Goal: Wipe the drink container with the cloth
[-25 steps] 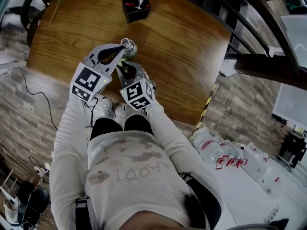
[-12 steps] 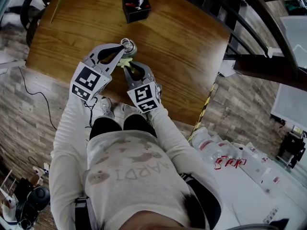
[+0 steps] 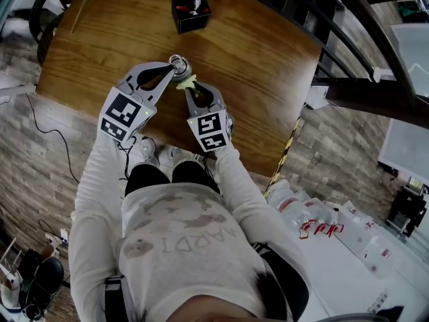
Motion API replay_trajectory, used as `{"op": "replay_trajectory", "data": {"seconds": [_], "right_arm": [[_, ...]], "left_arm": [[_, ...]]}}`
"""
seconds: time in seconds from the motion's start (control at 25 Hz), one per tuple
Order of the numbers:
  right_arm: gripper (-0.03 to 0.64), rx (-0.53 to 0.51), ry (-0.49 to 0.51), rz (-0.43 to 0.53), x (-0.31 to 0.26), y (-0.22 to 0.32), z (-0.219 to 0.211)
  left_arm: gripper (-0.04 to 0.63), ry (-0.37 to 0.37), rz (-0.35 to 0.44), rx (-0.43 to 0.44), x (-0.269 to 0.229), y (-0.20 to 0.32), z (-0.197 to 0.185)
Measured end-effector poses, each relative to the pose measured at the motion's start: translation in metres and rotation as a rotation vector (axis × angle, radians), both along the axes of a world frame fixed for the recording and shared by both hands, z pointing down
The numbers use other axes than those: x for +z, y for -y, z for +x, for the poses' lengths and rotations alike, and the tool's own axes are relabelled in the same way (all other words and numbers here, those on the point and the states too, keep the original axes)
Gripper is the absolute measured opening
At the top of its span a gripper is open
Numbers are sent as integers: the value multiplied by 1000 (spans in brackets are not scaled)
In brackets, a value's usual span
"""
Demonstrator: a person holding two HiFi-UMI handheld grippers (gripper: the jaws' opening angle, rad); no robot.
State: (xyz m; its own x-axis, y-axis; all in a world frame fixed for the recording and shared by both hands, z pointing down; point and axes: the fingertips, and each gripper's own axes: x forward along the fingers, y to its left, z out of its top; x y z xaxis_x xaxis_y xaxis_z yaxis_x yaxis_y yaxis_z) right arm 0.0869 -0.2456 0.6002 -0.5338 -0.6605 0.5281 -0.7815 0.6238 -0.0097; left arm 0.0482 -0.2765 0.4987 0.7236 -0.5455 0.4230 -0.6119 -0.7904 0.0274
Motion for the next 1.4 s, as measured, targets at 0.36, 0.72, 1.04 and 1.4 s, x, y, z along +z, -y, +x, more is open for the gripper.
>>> {"op": "replay_trajectory", "data": {"seconds": [0.36, 0.72, 1.04, 1.4], "right_arm": [[72, 34, -22, -13, 4, 3, 7], [72, 71, 19, 11, -13, -14, 2], [72, 137, 65, 61, -49, -28, 3], [72, 214, 95, 126, -85, -48, 5]], "left_arm": [[6, -1, -4, 6, 1, -2, 0], [6, 36, 73, -23, 3, -3, -4], [6, -12, 100, -83, -13, -19, -24], [6, -48, 114, -91, -31, -51, -46]]}}
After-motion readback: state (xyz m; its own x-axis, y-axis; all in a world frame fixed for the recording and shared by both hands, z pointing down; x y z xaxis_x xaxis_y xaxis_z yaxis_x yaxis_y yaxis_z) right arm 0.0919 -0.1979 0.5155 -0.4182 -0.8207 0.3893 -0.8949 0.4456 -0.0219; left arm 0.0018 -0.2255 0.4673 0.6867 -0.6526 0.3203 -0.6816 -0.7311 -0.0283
